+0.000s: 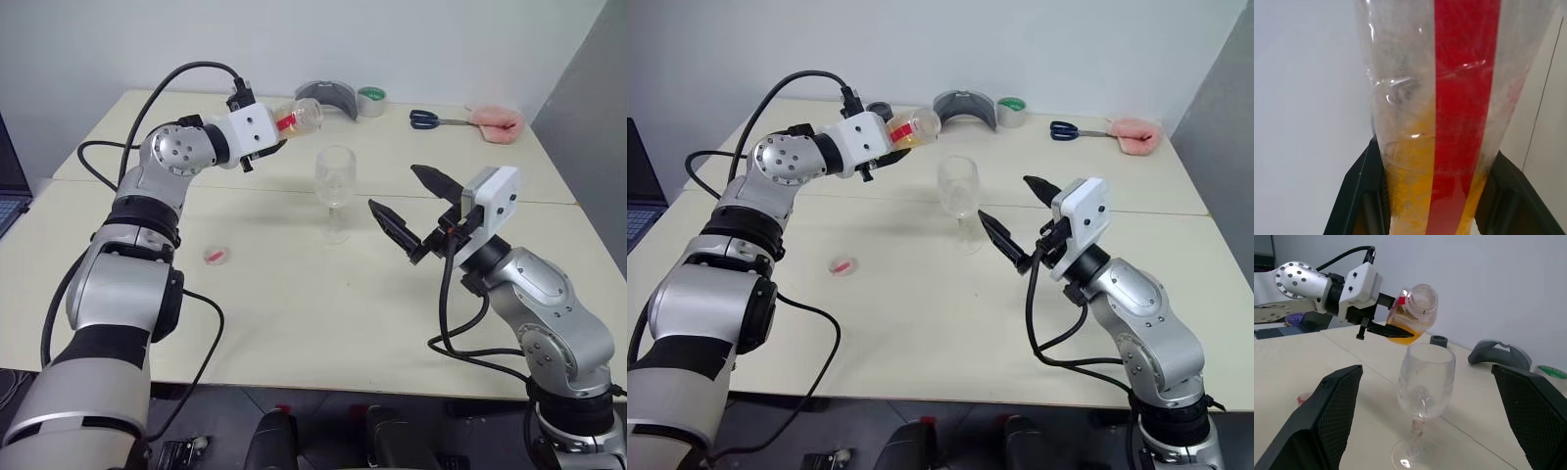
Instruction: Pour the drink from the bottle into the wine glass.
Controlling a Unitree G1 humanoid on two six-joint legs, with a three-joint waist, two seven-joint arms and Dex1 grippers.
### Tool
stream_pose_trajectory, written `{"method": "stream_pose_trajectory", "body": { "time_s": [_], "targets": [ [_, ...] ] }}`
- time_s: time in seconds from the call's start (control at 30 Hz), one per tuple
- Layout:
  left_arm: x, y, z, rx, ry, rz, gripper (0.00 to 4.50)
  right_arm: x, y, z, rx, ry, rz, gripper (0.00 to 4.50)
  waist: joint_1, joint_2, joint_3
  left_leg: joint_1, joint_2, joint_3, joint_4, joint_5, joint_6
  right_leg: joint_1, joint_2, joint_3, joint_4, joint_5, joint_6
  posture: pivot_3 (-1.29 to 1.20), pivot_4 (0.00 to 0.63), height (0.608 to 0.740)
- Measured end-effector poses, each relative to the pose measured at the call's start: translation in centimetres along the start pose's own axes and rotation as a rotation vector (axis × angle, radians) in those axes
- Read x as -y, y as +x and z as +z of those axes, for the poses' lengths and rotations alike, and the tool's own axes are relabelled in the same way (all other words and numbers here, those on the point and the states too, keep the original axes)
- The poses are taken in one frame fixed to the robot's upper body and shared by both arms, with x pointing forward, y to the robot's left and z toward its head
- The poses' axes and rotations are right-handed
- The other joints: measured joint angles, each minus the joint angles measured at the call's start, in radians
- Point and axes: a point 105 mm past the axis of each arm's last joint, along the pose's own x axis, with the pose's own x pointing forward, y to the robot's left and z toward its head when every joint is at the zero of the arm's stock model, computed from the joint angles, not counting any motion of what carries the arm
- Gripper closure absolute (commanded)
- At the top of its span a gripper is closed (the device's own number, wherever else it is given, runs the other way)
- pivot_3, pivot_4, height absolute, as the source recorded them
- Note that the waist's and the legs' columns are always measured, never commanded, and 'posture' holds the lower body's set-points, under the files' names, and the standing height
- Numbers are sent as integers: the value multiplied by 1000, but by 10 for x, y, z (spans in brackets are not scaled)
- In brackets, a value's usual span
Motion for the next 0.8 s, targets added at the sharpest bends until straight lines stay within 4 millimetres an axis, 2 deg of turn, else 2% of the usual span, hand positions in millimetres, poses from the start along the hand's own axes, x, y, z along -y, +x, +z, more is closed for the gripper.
{"method": "stream_pose_trajectory", "body": {
  "time_s": [0.53, 0.8],
  "targets": [
    [2, 8, 7, -29, 260, -31, 2829, 1, 1, -2, 1, -7, -11, 0, 0, 0, 0, 0, 0, 0, 0, 0, 0, 0, 0, 0, 0, 0, 0, 0, 150, 740],
    [-4, 9, 11, -42, 364, -16, 2829, 0, 2, -2, 6, 1, -9, 0, 0, 0, 0, 0, 0, 0, 0, 0, 0, 0, 0, 0, 0, 0, 0, 0, 150, 740]
  ]
}}
